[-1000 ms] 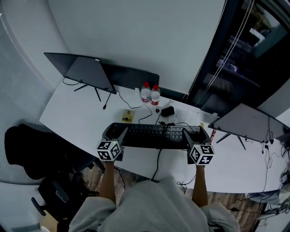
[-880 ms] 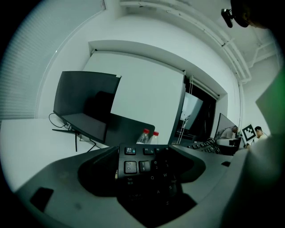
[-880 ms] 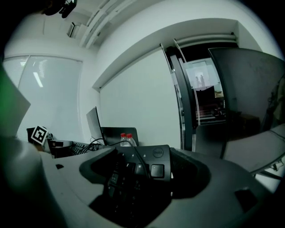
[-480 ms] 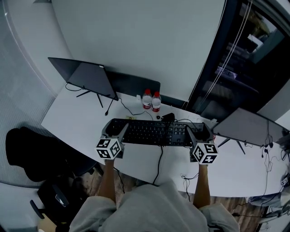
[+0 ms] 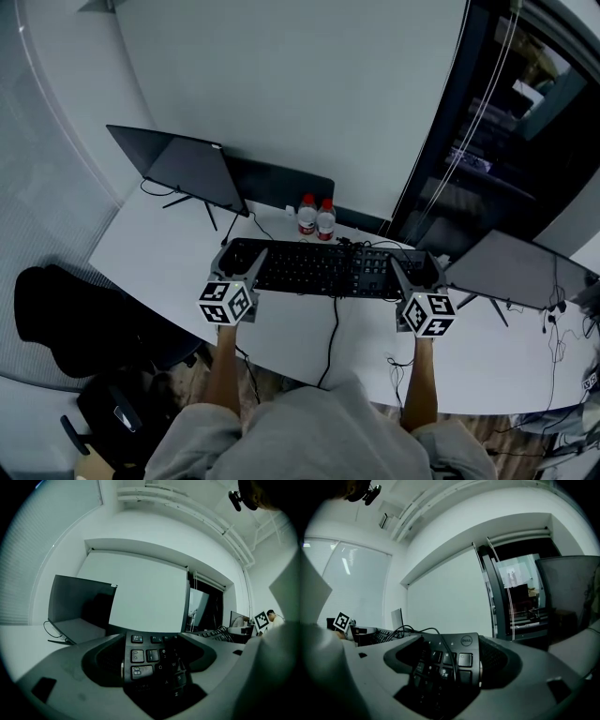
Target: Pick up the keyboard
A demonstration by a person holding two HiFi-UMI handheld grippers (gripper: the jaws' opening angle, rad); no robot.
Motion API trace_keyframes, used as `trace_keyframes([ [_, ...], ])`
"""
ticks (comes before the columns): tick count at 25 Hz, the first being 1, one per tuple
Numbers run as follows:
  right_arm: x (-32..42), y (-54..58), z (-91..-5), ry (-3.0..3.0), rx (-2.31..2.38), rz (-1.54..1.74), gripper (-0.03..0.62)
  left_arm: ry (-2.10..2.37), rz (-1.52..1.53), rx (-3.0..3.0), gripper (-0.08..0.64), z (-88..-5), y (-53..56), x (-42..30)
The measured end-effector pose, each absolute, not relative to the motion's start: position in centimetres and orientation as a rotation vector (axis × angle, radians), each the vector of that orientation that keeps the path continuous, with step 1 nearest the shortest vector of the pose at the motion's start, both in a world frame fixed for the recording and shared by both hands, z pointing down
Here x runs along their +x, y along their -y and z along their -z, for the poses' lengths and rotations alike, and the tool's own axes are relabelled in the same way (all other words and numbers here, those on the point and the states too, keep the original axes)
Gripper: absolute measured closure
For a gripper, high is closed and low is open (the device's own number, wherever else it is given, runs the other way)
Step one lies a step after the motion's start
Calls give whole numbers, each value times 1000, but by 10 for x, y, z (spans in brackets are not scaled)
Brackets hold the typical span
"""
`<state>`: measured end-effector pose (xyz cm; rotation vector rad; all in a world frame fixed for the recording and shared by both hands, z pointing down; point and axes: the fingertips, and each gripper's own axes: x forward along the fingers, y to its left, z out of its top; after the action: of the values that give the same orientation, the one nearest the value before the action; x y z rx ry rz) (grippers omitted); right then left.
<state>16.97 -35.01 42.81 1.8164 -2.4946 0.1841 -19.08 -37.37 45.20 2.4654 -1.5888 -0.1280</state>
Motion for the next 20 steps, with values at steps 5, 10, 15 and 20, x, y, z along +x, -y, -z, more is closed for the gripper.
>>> trace_keyframes([
  [5, 168, 352, -429, 2500, 1813, -190, 229, 1597, 125, 2463, 239, -451, 375, -193],
  [10, 171, 354, -430, 2501, 1816, -195, 229, 1596, 121, 2467, 239, -450, 377, -190],
  [15, 172, 356, -433, 2498, 1819, -207, 229, 1594, 114, 2463, 239, -452, 380, -189],
  [20, 172, 359, -435, 2497, 1814, -212, 229, 1593, 108, 2459, 239, -455, 382, -189],
])
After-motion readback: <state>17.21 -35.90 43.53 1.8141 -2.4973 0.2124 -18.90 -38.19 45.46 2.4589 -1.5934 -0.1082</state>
